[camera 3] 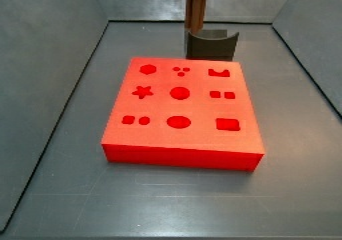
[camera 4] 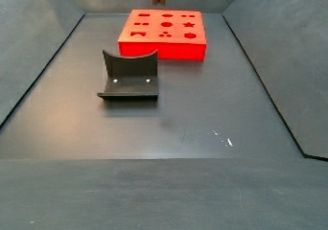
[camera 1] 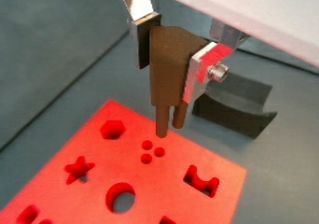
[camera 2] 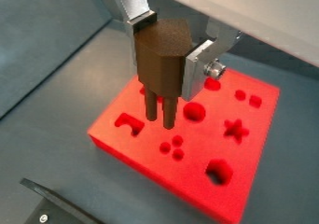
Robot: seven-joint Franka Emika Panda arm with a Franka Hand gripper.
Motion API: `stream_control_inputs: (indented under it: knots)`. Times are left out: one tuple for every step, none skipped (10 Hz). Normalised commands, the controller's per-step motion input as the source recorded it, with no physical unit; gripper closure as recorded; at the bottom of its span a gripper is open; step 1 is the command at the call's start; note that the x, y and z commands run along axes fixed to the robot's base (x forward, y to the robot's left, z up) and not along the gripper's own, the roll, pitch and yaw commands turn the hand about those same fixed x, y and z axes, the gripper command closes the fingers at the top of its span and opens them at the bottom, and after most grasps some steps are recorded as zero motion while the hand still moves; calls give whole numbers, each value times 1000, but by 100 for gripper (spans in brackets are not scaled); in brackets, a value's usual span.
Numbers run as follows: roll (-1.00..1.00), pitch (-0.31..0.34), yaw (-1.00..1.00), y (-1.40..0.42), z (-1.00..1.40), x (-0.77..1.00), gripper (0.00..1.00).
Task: Insert the 3 prong object.
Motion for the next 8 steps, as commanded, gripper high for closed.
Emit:
stream_control_inputs:
  knots:
    - [-54, -99, -223, 211, -529, 0, 100]
    - [-90, -97, 0, 54, -423, -34, 100]
    - [-31, -40, 206, -100, -211, -9, 100]
    - [0, 0, 194, -140, -197, 14, 100]
    - [70, 0, 160, -126, -260, 0, 100]
    - [84, 0, 14, -106, -306, -14, 100]
    - [107, 0, 0, -86, -334, 0, 100]
    - [146, 0, -26, -77, -374, 0, 100]
